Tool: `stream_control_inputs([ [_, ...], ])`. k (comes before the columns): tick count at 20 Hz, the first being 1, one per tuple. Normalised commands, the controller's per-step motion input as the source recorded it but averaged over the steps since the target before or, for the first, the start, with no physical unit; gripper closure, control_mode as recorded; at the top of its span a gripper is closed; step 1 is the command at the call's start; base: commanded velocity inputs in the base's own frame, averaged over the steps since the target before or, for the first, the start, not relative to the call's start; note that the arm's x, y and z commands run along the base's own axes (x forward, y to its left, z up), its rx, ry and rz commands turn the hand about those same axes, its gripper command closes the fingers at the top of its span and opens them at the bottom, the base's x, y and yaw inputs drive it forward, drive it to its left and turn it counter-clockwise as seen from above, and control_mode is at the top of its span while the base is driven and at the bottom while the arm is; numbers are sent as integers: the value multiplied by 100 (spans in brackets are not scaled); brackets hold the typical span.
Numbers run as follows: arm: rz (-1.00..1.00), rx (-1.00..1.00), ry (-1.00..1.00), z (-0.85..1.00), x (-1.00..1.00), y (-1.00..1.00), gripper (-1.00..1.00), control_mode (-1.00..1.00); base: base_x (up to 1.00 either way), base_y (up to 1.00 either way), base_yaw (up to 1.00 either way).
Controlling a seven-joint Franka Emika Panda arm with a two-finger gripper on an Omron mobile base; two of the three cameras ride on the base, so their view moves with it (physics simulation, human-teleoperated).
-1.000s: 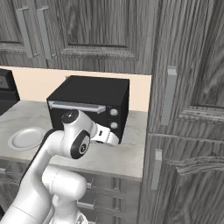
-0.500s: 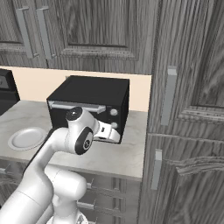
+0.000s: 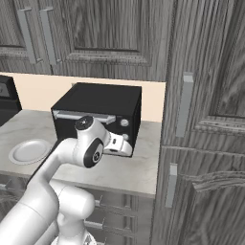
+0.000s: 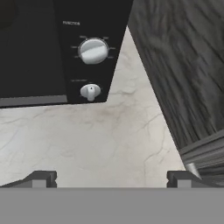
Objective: Pick up the bagel from the plate, place it on the toaster oven rack, close the door, and set the timer.
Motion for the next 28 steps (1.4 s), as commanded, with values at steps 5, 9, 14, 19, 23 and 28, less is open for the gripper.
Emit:
stream_control_inputs([
  [5, 0, 0, -3, -9, 0, 0, -100, -100, 0, 0, 0],
  [9, 0, 0, -8, -3, 1, -2, -100, -100, 0, 0, 0],
  [14, 0, 0, -6, -14, 0, -8, -100, -100, 0, 0, 0],
  [19, 0, 0, 0, -13, 11, -9, -100, -100, 0, 0, 0],
  [23, 0, 0, 0, 0, 37, -1, -100, -100, 0, 0, 0],
  [28, 1, 1, 3, 0, 39, 0, -100, -100, 0, 0, 0],
])
